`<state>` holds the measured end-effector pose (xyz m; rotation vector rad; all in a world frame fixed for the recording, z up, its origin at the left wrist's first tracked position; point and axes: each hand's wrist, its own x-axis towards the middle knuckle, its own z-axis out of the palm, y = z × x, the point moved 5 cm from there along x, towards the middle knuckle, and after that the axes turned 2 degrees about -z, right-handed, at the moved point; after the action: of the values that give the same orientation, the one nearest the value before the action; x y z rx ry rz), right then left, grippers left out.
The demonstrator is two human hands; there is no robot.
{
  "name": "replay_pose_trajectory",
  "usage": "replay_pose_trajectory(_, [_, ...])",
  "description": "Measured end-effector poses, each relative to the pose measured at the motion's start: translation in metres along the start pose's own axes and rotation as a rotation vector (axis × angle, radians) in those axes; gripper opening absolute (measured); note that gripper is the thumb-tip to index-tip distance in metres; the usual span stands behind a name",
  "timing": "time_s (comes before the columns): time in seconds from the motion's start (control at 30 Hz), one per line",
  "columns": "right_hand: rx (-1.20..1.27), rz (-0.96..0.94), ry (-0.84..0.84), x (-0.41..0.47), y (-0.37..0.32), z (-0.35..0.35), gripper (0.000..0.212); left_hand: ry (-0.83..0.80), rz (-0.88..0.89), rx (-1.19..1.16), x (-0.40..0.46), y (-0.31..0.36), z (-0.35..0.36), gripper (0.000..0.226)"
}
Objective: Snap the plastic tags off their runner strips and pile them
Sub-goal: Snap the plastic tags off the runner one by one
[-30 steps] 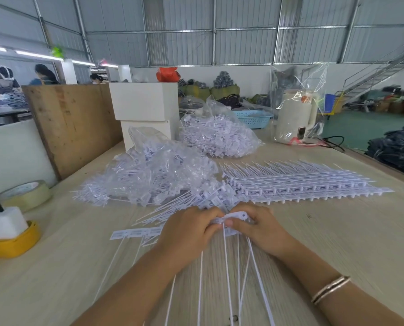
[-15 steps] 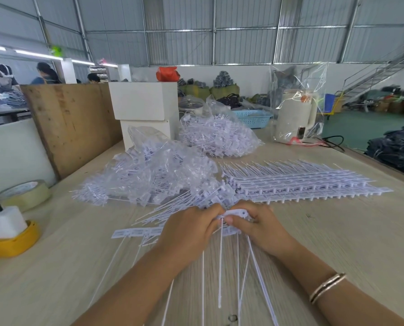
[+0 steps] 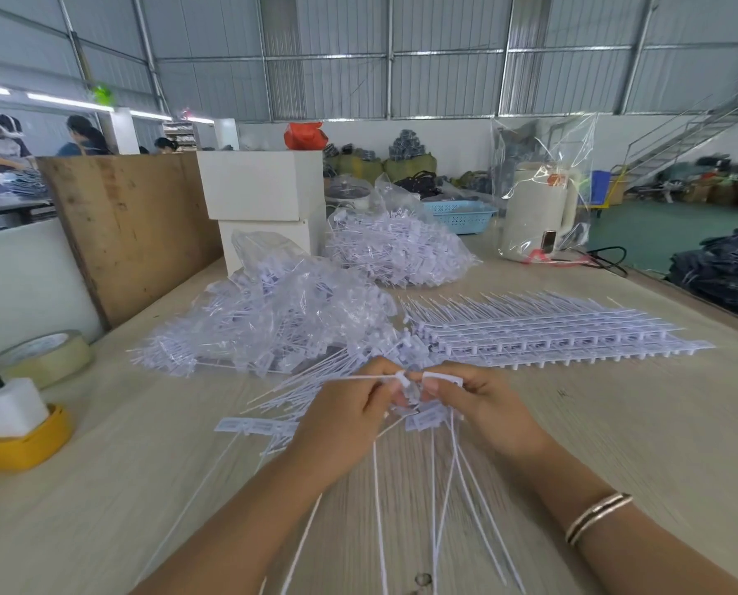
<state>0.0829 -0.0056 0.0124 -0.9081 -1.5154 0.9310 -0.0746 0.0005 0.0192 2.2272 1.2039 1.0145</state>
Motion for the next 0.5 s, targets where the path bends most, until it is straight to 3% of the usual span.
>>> replay_pose_trajectory(0.1, [0.017,0.026,0.018,0.000,0.000,-0.005,0.015,0.074,-0.025,-0.038,0.003,-0.004,-0.008,0.010])
replay_pose_trajectory(0.27, [-0.847,-0.031,-0.218,0.003,0.019,0.003,0.009,-0.005,0.043,0.236,-0.002,-0.001,-0.003,0.019])
replay_pose_trajectory(0.37, [-0.870,0.020,-0.198,0.005,0.019,0.003,0.020,-0.014,0.037,0.307,-0.002,0.001,-0.002,0.027])
replay_pose_trajectory(0.5, [-0.935,0.021,-0.133,0.005,0.017,0.000,0.011,0.033,0.053,0.354,-0.002,0.003,-0.004,0.023])
